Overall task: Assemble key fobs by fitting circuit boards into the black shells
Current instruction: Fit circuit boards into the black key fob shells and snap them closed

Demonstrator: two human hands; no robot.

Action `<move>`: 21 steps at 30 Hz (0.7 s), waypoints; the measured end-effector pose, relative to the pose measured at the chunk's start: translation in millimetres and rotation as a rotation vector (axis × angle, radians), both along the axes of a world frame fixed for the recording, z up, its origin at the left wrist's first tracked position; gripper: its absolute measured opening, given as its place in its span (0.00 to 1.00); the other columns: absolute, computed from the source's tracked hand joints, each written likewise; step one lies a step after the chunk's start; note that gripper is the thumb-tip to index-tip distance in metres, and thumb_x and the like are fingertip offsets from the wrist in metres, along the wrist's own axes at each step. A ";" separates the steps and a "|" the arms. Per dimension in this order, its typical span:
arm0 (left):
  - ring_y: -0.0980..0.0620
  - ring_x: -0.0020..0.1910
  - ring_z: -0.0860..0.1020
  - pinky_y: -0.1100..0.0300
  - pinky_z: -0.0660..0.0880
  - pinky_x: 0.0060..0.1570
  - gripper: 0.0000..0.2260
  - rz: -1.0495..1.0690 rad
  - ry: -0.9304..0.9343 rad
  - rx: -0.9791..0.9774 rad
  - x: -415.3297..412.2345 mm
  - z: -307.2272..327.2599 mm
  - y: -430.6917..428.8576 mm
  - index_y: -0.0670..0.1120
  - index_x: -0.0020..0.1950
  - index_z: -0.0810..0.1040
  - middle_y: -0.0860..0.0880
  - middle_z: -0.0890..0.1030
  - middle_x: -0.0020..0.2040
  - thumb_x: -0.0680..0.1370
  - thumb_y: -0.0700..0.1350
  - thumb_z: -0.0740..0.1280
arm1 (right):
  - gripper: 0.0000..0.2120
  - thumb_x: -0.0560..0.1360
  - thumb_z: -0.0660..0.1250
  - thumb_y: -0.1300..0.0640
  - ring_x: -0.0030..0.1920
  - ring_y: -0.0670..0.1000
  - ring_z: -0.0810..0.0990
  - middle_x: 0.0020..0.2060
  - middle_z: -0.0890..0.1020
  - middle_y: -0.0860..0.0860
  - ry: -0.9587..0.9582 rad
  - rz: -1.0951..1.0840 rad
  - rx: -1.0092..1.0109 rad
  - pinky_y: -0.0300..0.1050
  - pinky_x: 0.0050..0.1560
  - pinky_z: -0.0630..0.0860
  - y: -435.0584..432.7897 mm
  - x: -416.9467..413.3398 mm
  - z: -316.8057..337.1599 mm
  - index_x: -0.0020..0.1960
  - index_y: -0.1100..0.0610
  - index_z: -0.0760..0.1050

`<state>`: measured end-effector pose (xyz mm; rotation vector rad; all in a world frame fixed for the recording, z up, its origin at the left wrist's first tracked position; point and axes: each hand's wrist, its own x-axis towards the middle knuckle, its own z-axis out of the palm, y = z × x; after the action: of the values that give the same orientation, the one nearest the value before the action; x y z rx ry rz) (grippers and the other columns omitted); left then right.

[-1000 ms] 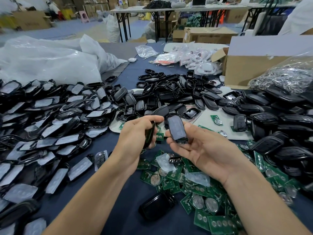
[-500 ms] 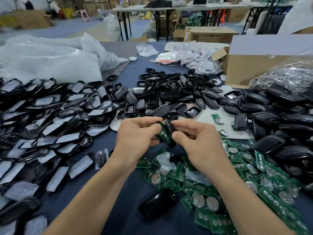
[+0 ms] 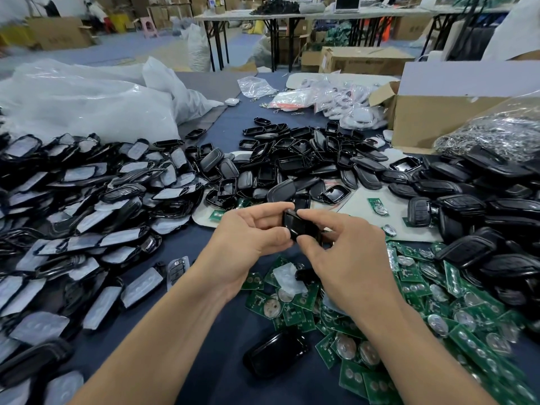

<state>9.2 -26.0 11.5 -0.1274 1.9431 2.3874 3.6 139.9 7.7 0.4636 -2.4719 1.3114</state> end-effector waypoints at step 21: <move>0.47 0.46 0.88 0.61 0.83 0.44 0.10 0.075 0.120 -0.100 4.3 9.0 4.4 0.49 0.52 0.89 0.44 0.89 0.48 0.71 0.43 0.78 | 0.21 0.66 0.82 0.62 0.41 0.37 0.85 0.39 0.86 0.34 -0.158 0.053 -0.253 0.31 0.44 0.81 10.6 -3.5 1.8 0.47 0.37 0.85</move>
<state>13.5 -21.6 20.5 -0.0641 2.1488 2.3953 0.1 150.5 9.5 0.3781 -2.3818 1.7151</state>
